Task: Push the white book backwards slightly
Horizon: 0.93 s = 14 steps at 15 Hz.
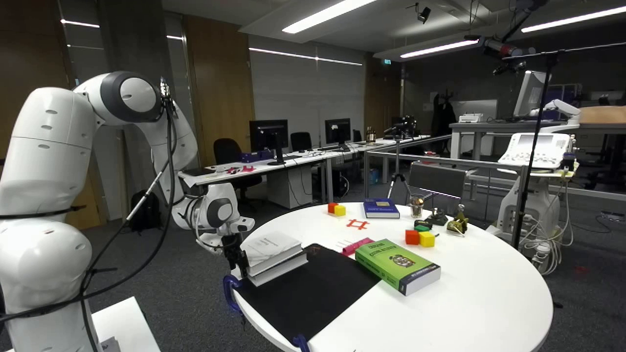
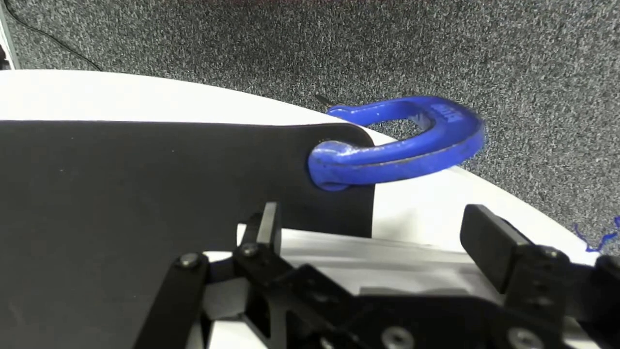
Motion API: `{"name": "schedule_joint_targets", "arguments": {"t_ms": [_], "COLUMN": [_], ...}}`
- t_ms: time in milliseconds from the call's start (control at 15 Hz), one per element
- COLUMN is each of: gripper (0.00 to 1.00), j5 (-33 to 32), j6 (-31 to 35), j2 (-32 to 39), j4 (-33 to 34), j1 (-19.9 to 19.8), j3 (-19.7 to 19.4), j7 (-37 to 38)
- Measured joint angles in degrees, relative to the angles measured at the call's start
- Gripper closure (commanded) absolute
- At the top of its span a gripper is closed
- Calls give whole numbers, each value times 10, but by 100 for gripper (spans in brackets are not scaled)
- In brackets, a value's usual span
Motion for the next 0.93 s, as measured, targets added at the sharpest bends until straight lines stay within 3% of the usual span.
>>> {"name": "schedule_joint_targets", "arguments": {"t_ms": [933], "gripper": [0], "j5": [20], "j6": [0], "j2": [0], "j4": [6], "j1": [6], "j3": [-5], "j7": [3]}}
